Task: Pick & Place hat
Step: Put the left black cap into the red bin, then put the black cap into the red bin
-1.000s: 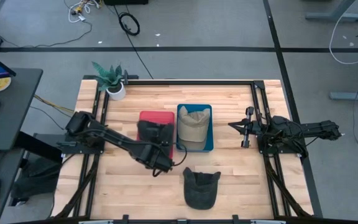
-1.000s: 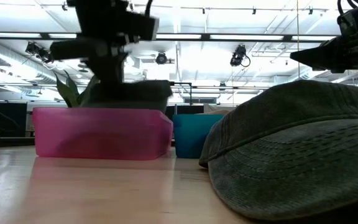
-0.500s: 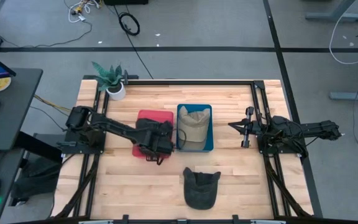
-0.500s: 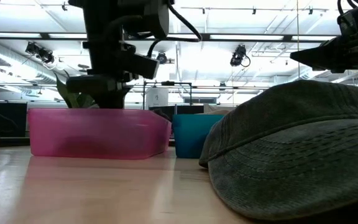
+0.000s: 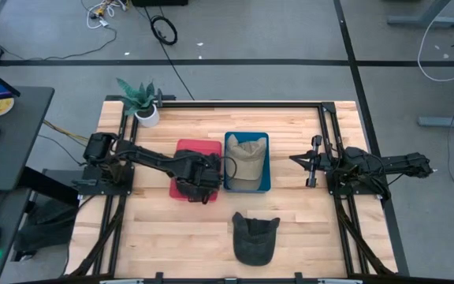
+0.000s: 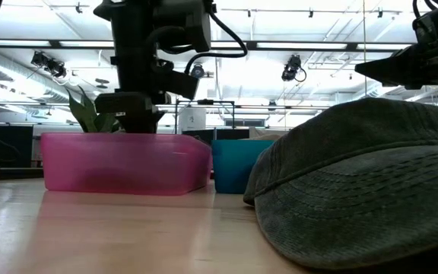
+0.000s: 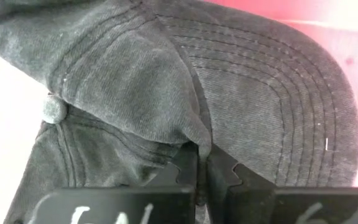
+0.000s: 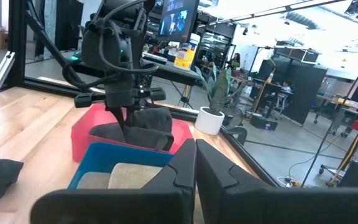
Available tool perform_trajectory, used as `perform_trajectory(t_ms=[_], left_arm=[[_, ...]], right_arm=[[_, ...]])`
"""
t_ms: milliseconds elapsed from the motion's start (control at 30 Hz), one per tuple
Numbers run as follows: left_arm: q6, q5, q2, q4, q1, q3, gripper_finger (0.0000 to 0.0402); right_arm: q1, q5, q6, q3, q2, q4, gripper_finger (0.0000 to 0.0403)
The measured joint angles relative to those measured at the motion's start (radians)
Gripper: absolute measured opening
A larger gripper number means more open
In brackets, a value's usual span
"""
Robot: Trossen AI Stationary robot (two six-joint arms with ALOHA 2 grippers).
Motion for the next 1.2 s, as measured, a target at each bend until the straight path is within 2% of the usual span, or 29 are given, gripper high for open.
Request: perform_trajectory(t_ms=[167,433,633,833,1067,1200], left_arm=[[-0.029,-0.006,0.001,0.002,0.0,-0.001,0.0018],[-0.079,-0.044,-0.033,-0.043,-0.019,0.024,0.0077],[-0.132,-0.096,-0.102,-0.065,-0.074,0.08,0.0103],[-0.124,-0.113,-0.125,-0.032,-0.15,0.134,0.011],[-0.025,-0.127,-0.126,0.157,-0.217,0.161,0.011],[0.07,-0.069,-0.127,0.326,-0.25,0.162,0.011]], right_arm=[[0.0,0.0,0.0,0.0,0.0,0.0,0.0013],[0.0,0.0,0.0,0.0,0.0,0.0,0.0013],[0.0,0.0,0.0,0.0,0.0,0.0,0.0013],[0.0,0.0,0.0,0.0,0.0,0.0,0.0013],[0.0,0.0,0.0,0.0,0.0,0.006,0.0013],[0.0,0.0,0.0,0.0,0.0,0.006,0.0013]])
